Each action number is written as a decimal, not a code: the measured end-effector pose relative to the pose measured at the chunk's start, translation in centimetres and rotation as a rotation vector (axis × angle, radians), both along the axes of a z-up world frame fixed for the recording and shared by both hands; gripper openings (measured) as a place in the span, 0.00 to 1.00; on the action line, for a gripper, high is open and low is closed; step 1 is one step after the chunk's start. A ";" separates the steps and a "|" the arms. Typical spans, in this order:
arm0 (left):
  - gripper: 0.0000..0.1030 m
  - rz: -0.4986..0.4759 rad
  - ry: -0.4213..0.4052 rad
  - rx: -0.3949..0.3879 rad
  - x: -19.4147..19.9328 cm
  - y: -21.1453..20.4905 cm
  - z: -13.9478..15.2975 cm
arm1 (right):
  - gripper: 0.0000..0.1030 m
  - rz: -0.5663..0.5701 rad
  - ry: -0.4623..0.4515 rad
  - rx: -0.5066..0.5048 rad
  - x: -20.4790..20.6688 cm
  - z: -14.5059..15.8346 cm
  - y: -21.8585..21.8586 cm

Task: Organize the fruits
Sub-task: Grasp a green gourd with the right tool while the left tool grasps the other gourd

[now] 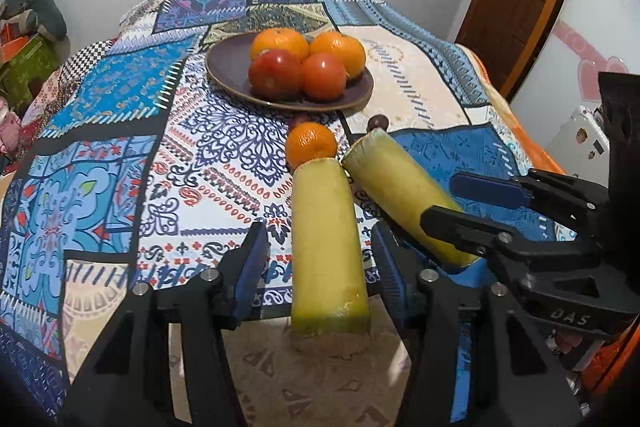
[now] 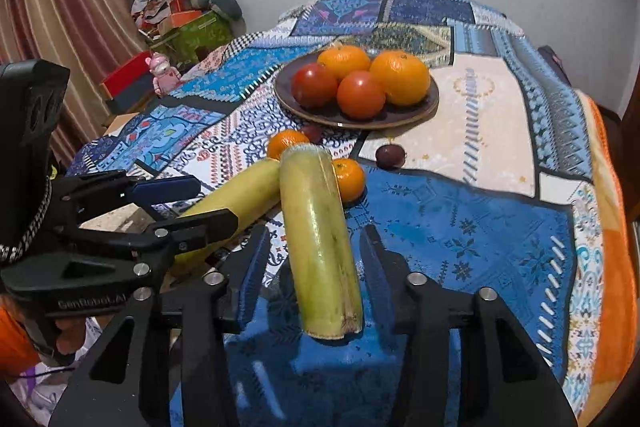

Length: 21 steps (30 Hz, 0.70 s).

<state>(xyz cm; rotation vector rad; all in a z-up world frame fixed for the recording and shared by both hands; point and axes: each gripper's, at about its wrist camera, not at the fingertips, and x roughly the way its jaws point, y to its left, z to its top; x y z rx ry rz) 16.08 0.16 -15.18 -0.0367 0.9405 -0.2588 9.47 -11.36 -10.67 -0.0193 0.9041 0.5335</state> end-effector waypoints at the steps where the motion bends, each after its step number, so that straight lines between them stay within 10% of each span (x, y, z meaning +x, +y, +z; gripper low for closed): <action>1: 0.46 -0.001 0.007 -0.001 0.1 0.0 -0.2 | 0.35 0.000 0.005 -0.005 0.2 -0.3 0.1; 21: 0.35 -0.014 0.011 0.026 1.4 -0.9 -2.2 | 0.35 0.025 0.087 0.064 1.6 -1.9 0.0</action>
